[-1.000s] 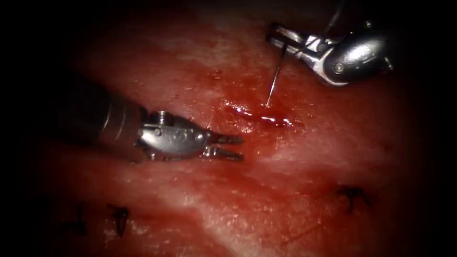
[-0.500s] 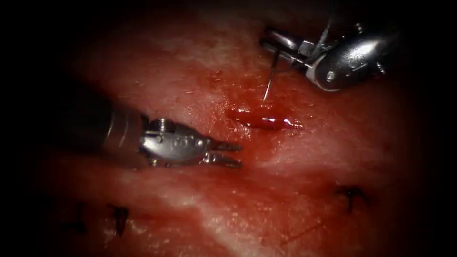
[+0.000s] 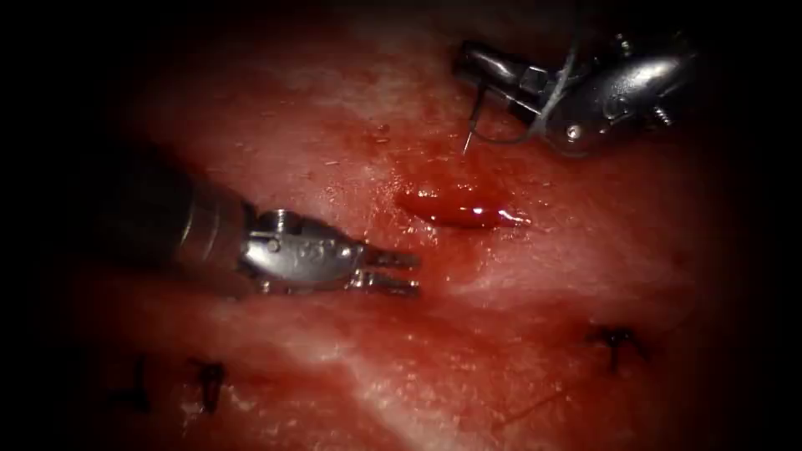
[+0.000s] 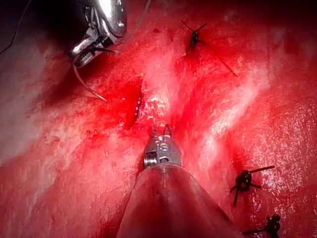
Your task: Wound Closure
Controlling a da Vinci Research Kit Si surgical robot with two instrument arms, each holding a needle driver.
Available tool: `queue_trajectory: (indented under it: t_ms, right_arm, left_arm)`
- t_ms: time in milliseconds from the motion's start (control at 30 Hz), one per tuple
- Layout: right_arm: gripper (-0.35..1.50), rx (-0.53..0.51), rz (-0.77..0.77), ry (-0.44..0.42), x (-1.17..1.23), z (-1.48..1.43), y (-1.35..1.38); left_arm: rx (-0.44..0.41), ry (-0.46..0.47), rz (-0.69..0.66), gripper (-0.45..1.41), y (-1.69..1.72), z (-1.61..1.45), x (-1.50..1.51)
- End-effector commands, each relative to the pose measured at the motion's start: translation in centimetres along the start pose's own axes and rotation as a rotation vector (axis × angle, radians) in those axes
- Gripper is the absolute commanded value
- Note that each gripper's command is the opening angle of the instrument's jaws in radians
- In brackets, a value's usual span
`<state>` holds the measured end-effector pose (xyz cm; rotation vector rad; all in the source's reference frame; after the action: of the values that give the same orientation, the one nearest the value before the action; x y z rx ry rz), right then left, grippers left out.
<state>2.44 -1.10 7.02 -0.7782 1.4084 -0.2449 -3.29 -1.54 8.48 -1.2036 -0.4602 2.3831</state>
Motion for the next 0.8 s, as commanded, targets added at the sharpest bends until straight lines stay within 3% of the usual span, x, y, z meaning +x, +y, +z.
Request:
queue_trajectory:
  t_ms: [33, 433, 667, 800]
  right_arm:
    - [-0.35, 0.003, 0.0, 0.0, -0.01, 0.05, -0.13]
    - [-0.35, 0.006, -0.104, 0.006, -0.14, -0.05, -0.39]
    - [-0.35, 0.021, -0.129, 0.058, -0.03, -0.16, -0.69]
    - [-0.35, 0.039, -0.109, 0.046, 0.05, -0.18, -0.77]
  left_arm:
    - [-0.002, 0.0, -0.002, -0.03, 0.05, 0.07, -0.04]
    - [-0.009, 0.0, -0.003, -0.03, 0.04, 0.02, -0.01]
    - [-0.011, 0.0, -0.002, -0.03, 0.02, 0.01, -0.01]
    - [-0.009, 0.0, -0.002, -0.03, 0.01, 0.01, -0.01]
